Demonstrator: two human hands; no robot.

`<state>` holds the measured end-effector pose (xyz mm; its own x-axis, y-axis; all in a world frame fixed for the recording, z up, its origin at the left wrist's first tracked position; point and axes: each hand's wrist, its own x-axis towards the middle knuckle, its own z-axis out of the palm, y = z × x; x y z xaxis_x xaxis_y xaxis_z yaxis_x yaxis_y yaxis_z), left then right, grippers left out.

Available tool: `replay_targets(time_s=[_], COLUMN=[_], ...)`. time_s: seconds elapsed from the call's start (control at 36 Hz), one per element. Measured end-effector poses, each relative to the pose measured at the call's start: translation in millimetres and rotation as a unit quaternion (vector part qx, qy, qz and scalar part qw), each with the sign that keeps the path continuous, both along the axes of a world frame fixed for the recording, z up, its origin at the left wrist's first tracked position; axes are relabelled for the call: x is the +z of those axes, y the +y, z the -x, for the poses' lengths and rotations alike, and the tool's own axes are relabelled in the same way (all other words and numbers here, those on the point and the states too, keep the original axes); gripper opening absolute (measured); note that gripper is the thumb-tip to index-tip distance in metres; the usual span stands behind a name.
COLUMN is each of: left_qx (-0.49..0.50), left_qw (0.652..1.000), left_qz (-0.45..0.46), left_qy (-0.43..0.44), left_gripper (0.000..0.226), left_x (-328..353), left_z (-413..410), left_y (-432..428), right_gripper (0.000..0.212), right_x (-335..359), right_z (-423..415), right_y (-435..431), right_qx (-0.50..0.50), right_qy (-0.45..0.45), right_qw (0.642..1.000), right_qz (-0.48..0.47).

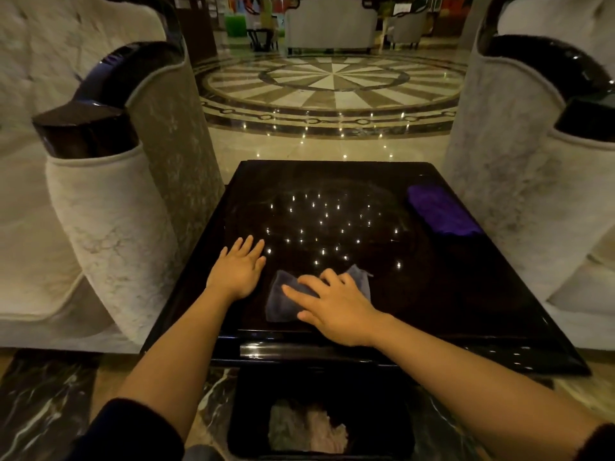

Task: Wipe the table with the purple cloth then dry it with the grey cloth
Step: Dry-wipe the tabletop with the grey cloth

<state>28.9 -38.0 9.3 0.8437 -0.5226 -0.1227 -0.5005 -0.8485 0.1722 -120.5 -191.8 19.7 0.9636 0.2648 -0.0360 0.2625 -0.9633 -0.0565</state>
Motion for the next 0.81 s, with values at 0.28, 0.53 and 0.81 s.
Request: replay_targets(time_s=[0.28, 0.53, 0.81], left_qx=[-0.005, -0.006, -0.010], left_qw=[1.000, 1.000, 1.000], left_qz=[0.001, 0.002, 0.005], left_qy=[0.007, 0.003, 0.002], left_gripper=[0.051, 0.051, 0.051], left_x=[4, -1, -3], left_z=[3, -2, -6], left_y=[0, 2, 0], right_gripper=[0.046, 0.042, 0.044], right_x=[16, 63, 29], right_z=[45, 21, -64], right_y=[9, -41, -136], right_qx=[0.121, 0.001, -0.231], right_qy=[-0.025, -0.142, -0.114], right_qw=[0.991, 0.989, 0.966], right_qz=[0.042, -0.030, 0.029])
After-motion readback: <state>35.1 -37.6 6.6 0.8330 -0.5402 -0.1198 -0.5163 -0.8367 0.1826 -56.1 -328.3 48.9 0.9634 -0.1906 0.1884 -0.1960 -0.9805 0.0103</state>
